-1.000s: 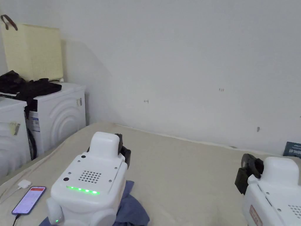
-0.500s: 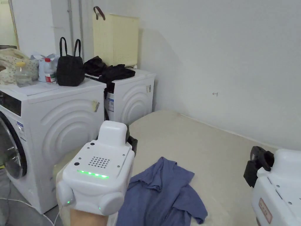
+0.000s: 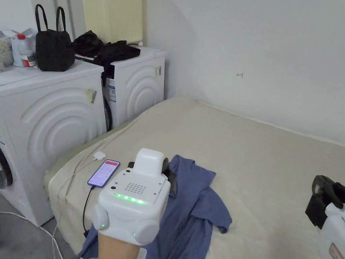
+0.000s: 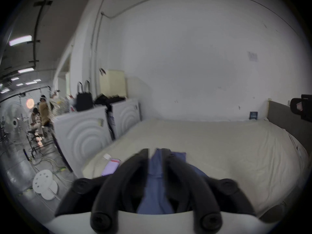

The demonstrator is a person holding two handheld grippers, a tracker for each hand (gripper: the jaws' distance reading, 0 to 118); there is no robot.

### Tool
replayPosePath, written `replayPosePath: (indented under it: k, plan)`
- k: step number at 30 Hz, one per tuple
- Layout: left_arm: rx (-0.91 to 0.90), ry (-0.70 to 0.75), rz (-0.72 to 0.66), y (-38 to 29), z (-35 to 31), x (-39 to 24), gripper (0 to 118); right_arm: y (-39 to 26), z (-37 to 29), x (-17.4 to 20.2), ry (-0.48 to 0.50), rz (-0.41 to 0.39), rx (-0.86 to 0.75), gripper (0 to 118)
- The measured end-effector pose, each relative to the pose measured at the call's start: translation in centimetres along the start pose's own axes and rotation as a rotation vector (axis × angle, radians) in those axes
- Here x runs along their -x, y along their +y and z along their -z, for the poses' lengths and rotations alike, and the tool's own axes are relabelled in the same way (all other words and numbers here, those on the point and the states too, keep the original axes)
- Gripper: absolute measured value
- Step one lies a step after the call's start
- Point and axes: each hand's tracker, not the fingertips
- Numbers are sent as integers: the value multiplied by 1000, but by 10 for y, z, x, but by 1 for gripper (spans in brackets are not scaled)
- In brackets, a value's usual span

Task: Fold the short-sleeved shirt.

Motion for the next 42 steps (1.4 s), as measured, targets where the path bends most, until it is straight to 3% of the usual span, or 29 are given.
replayPosePath:
  k: [2, 4, 9, 15, 18, 20, 22, 23, 24, 25, 26, 29, 37, 40, 42]
  plan:
    - [111, -49, 38, -17, 34, -14, 118, -11, 8, -5, -19, 1, 46, 3]
    - [201, -109, 53, -41, 69, -28, 118, -23, 17, -11, -38, -6, 81, 3]
    - [364, -141, 250, -92, 165, -55, 118, -46, 31, -26, -64, 13, 144, 3]
    - [605, -174, 76, -131, 266, -28, 118, -61, 41, -40, -107, -4, 193, 3]
    - [654, -115, 126, -151, 293, -17, 117, -68, 44, -46, -112, -8, 209, 3]
    - [656, -133, 137, -165, 303, -17, 106, -71, 49, -49, -122, -20, 223, 3]
    - [705, -161, 169, -179, 307, -22, 73, -74, 54, -52, -128, -20, 236, 3]
    - [658, -139, 145, -176, 300, -27, 67, -75, 56, -53, -128, -18, 240, 3]
    - [645, -157, 142, -169, 291, -30, 41, -76, 58, -53, -129, -16, 245, 3]
    - [599, -153, 146, -165, 289, -33, 7, -77, 60, -53, -130, -14, 247, 3]
    - [586, -115, 177, -163, 288, -33, 7, -77, 62, -53, -129, -11, 248, 3]
    - [623, -156, 78, -159, 291, -24, 7, -79, 66, -51, -116, -3, 253, 3]
    - [315, -207, -78, -87, 241, -7, 0, -75, 64, -48, -57, 3, 242, 3]
    - [215, -148, -10, -48, 231, -16, 0, -71, 61, -44, -97, -21, 212, 3]
    - [138, -198, -66, -24, 219, -15, 0, -66, 57, -45, -121, -48, 168, 3]
